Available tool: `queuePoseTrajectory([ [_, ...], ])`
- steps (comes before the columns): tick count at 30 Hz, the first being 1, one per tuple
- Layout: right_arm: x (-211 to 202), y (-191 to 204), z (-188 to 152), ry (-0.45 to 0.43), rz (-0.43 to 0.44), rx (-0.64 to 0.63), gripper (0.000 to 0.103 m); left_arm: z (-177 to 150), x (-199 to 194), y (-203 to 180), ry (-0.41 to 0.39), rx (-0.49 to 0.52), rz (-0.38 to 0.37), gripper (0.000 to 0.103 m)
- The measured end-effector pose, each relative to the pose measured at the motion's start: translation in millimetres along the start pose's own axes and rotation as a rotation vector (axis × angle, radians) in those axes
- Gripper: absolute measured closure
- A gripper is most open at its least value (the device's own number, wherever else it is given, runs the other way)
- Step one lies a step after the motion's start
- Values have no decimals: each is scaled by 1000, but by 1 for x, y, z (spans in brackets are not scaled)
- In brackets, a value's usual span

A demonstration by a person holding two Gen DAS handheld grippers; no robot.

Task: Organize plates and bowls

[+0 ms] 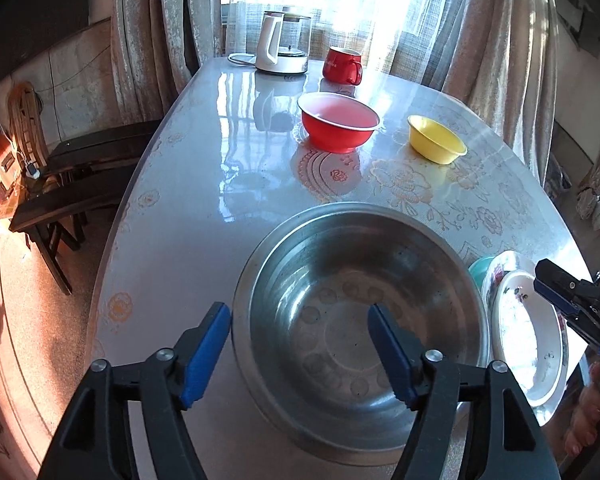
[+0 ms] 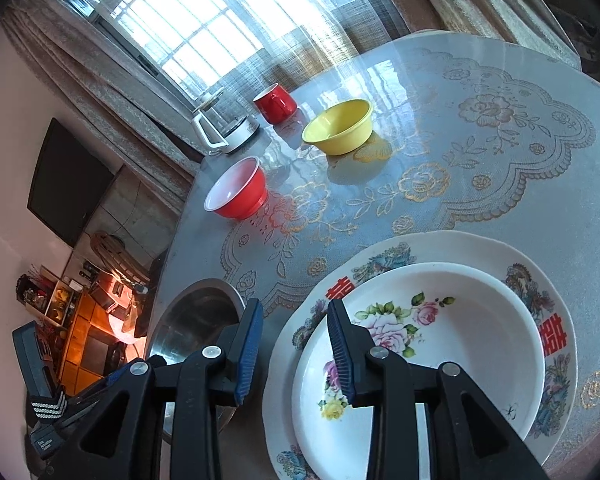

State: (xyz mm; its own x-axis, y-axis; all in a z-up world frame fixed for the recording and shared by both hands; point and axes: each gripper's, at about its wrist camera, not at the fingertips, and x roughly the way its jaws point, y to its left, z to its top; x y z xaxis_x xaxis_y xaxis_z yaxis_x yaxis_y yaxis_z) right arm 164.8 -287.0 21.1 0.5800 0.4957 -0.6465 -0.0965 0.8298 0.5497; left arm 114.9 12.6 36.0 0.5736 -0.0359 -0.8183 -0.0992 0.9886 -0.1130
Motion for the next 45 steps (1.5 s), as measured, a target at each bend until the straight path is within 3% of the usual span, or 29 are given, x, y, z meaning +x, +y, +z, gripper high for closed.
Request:
queuePoseTrajectory([
  [10, 0, -17, 19, -4, -49, 9, 67, 16, -1, -27, -37, 65, 3, 25],
  [21, 14, -32, 56, 15, -119, -9, 65, 46, 11, -51, -22, 107, -13, 25],
  [34, 62, -55, 110, 92, -135, 45, 65, 98, 44, -80, 33, 126, -41, 23],
  [40, 88, -63, 144, 69, -132, 75, 65, 118, 60, -92, 60, 114, -116, 23],
  [45, 115, -81, 171, 69, -111, 162, 65, 133, 66, -101, 38, 132, -113, 22],
])
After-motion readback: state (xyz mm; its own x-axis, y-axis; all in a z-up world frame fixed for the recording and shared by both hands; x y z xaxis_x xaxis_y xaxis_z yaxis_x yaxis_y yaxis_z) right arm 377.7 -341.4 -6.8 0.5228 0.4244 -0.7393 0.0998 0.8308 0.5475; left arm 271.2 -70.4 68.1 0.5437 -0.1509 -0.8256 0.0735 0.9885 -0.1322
